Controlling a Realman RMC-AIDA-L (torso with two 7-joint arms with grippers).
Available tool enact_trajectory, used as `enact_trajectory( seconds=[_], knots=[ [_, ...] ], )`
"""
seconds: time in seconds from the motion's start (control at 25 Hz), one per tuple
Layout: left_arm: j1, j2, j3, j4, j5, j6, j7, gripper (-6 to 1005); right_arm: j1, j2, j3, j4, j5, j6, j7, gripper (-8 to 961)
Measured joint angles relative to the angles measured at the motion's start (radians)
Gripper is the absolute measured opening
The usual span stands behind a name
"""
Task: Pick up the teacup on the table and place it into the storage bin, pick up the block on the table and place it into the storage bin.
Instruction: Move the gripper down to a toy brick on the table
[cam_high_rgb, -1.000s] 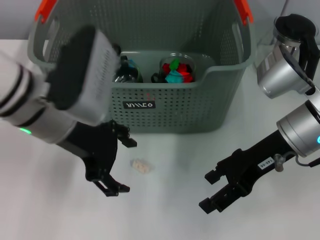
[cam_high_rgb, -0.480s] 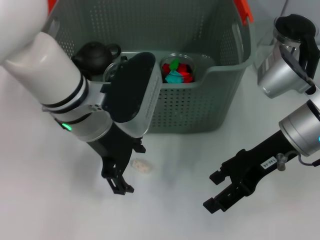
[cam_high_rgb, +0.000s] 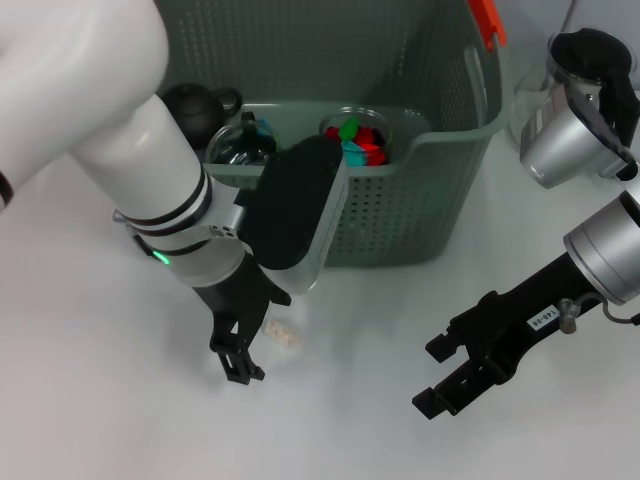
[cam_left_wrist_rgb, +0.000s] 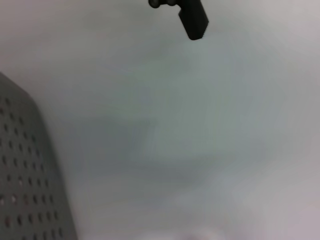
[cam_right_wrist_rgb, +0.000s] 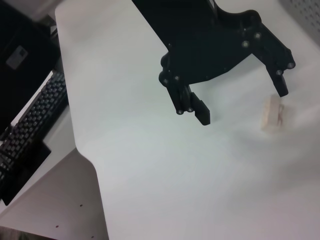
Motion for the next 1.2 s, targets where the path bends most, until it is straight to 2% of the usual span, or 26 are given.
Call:
enact_trajectory(
  seconds=[0.36,1.2],
  knots=[
    [-0.014,-0.004,0.031,-0.046,0.004,-0.058,-0.008,948,0.0,0.001,-0.002,0.0,-0.001,-0.001,0.006,946],
    [-0.043,-0.002,0.061,-0.116,0.029,-0.088,-0.01,934,0.002,0.012,-0.003,0.0,-0.001,0.009,0.006,945]
  ],
)
